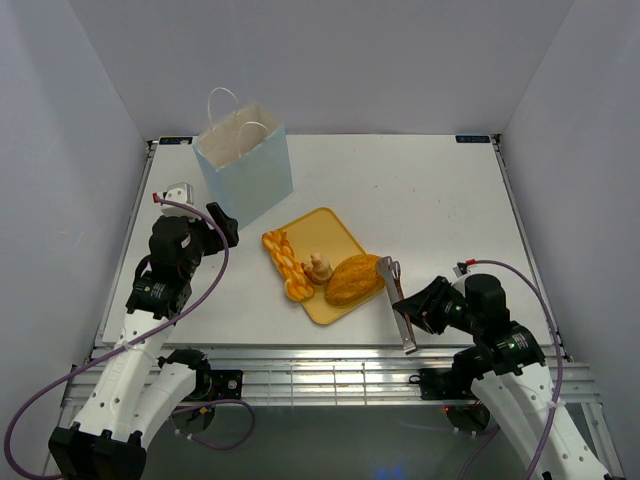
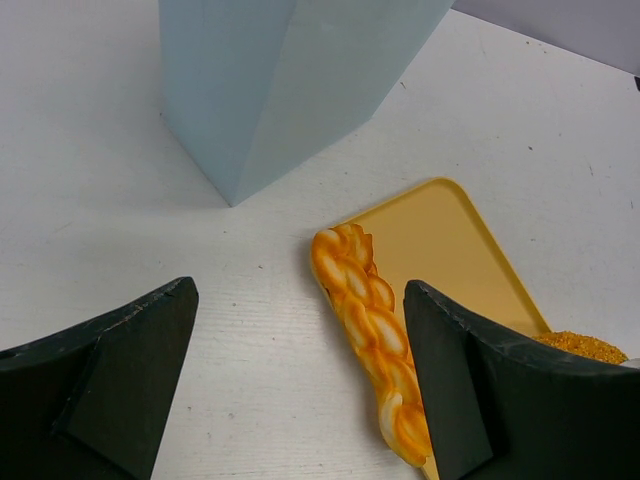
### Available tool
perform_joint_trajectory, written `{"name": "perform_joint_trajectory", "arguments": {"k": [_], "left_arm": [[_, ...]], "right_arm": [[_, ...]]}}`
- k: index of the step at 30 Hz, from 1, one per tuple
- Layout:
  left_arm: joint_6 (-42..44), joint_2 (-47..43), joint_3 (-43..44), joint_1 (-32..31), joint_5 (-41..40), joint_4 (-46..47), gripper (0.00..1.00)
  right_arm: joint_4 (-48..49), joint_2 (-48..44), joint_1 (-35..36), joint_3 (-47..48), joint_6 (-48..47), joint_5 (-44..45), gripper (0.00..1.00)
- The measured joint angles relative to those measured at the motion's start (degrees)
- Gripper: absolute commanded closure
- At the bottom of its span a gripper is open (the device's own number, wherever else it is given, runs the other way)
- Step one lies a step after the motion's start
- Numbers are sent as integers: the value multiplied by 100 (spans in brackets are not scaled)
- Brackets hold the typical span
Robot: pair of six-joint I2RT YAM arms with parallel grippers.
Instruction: Place the fake bread into the paper bag
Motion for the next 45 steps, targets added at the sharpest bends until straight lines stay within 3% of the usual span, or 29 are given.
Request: {"name": "perform_joint_trajectory", "arguments": {"k": [14, 29, 34, 36, 45], "left_arm": [[0, 0, 0, 0, 20, 0, 6], [0, 2, 0, 0, 61, 2, 6], [0, 2, 0, 2, 79, 2, 6], [0, 2, 0, 0, 96, 2, 6], [0, 2, 0, 0, 120, 2, 6]], "right_arm": [[616, 1364, 0, 833, -975, -319, 92], [874, 3307, 0, 2234, -2793, -1095, 92], [859, 3320, 0, 2332, -2979, -1075, 91], [826, 3246, 0, 2310, -2994, -1036, 87], [363, 2363, 0, 2100, -2964, -682, 80]]}}
